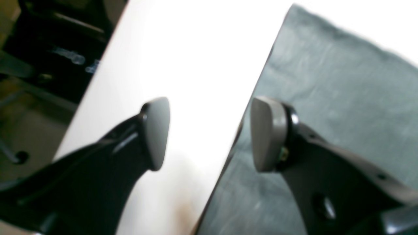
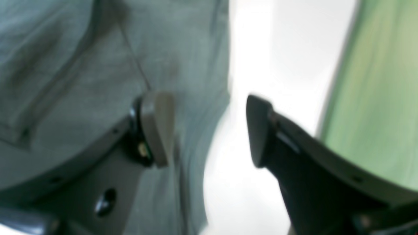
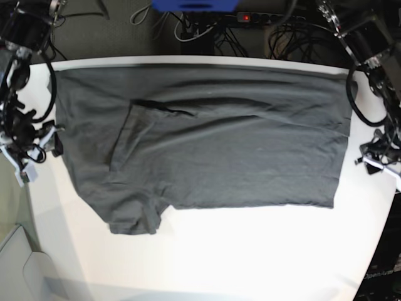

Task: Layout the t-shirt on the table in an organized manner, then fold the t-shirt properly
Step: 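Move both grippers down the shirt sides toward the hem corners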

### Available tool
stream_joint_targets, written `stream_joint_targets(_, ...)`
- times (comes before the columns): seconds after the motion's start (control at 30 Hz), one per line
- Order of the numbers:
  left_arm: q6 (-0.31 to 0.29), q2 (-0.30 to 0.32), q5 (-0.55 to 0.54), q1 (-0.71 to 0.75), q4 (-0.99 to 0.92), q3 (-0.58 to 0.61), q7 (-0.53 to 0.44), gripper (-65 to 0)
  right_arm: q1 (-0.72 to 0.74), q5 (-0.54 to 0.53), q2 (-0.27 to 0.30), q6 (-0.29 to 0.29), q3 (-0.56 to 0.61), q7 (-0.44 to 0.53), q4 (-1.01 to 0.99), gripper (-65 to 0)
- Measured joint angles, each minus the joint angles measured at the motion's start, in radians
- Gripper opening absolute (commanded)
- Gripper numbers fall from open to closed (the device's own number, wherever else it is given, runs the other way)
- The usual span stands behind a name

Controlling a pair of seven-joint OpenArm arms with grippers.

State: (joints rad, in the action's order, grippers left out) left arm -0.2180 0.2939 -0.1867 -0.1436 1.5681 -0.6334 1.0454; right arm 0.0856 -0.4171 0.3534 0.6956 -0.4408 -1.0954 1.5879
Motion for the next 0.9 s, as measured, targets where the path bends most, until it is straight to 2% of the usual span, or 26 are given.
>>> stream_joint_targets(0.07, -0.004, 0.008, -0.001, -0.073, -0.077, 0.036, -0.008, -26.9, 0.090, -0.010, 0.015, 0.005, 0.041, 0.014, -0.094, -29.4)
stream_joint_targets(0.2, -0.010, 0.011, -0.013, -0.128, -0.150, 0.114, -0.154, -26.9, 0.212, 0.008, 0.019, -0.001, 0.111, 0.019, -0.267, -29.4)
stream_joint_targets(0.27, 0.000, 0.012, 0.000, -0.152, -0.224, 0.154, -0.228, -26.9, 0.265, 0.018, 0.022, 0.003, 0.139, 0.093, -0.349, -29.4)
stream_joint_targets(0.37, 0.003, 0.011, -0.001, -0.185, -0.336, 0.196, -0.353, -26.9, 0.336, 0.087, 0.027, -0.002, 0.192, 0.218, -0.464, -29.4)
stream_joint_targets(0.47, -0.002, 0.034, -0.005, -0.218, -0.455, 0.222, -0.470, -26.9, 0.393, 0.140, 0.018, 0.003, 0.238, 0.334, -0.595, -29.3)
stream_joint_targets(0.53, 0.008, 0.037, 0.003, -0.233, -0.523, 0.224, -0.516, -26.9, 0.428, 0.203, 0.009, -0.001, 0.252, 0.381, -0.685, -29.3)
stream_joint_targets(0.67, 0.003, 0.040, -0.001, -0.238, -0.582, 0.226, -0.564, -26.9, 0.499, 0.306, -0.003, 0.000, 0.250, 0.505, -0.838, -29.3)
stream_joint_targets(0.73, 0.001, 0.046, -0.001, -0.240, -0.595, 0.226, -0.570, -26.9, 0.516, 0.326, -0.005, -0.001, 0.249, 0.575, -0.894, -29.3)
stream_joint_targets(0.9, 0.004, 0.049, 0.000, -0.239, -0.605, 0.226, -0.568, -26.9, 0.504, 0.340, -0.004, -0.001, 0.249, 0.670, -0.949, -29.2)
